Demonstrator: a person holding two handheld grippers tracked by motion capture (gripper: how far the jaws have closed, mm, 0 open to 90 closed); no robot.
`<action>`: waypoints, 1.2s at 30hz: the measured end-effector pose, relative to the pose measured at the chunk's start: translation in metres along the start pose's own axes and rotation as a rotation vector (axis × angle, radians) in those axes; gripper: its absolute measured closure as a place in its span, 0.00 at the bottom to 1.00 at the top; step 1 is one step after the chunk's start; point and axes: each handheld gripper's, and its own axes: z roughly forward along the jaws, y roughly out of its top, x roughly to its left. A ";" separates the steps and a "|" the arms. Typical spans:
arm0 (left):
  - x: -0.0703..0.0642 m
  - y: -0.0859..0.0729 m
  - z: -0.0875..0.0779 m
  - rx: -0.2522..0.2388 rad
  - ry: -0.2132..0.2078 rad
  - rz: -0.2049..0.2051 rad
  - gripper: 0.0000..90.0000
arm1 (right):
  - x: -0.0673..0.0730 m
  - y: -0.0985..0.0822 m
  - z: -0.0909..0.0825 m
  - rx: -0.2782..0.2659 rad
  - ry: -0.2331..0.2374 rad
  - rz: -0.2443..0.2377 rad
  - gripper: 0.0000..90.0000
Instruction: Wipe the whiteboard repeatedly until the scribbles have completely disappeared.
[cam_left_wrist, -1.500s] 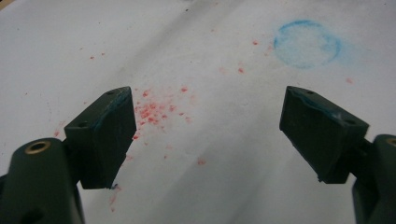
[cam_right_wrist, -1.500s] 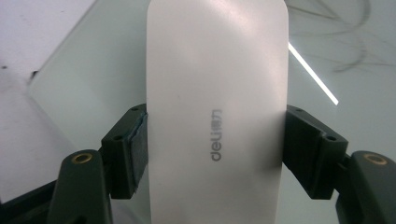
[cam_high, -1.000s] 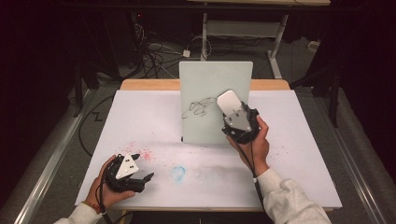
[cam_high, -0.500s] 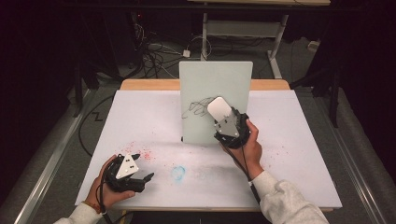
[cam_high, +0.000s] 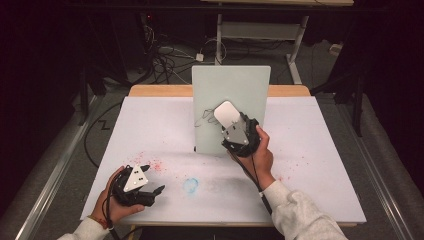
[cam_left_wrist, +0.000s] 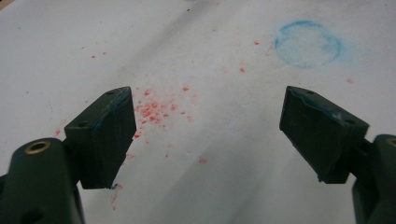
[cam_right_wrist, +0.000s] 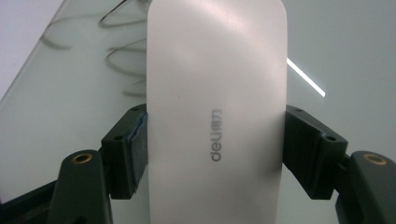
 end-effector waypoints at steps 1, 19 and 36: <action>0.000 0.000 0.000 0.000 -0.002 -0.002 0.20 | -0.003 0.002 0.000 -0.002 -0.014 0.016 0.35; -0.001 0.000 0.000 0.005 -0.009 -0.006 0.20 | 0.044 0.001 0.005 0.014 0.030 -0.052 0.35; -0.002 0.000 0.000 0.006 -0.012 -0.009 0.20 | 0.007 0.013 0.004 -0.016 -0.025 0.050 0.35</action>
